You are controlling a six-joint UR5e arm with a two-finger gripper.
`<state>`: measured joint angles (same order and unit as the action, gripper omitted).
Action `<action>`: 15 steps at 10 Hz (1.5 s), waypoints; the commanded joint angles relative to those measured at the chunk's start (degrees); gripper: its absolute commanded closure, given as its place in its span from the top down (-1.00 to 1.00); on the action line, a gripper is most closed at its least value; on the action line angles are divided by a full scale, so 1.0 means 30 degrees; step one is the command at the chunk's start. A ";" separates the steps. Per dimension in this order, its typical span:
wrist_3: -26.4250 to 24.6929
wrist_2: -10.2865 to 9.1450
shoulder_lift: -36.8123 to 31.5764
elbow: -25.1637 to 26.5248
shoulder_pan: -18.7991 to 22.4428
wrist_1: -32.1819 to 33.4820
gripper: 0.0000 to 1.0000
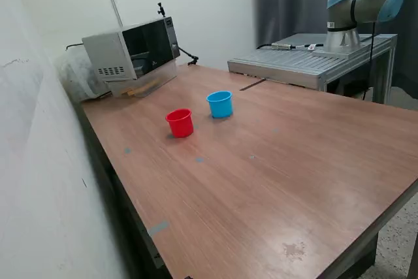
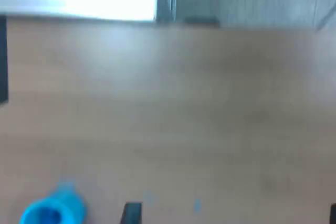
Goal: Place red objects in the red bin, and blue objects in the blue bin.
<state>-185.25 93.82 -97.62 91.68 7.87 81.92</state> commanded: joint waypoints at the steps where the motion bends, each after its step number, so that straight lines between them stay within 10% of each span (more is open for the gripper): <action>1: -0.0007 -0.0044 -0.1087 0.1220 0.1183 -0.2398 1.00; 4: 0.0110 -0.0074 -0.1675 0.2247 0.2212 -0.6208 1.00; 15: 0.0140 -0.0044 -0.1942 0.2604 0.2036 -0.6243 1.00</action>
<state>-184.83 93.69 -103.49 99.57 13.97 63.19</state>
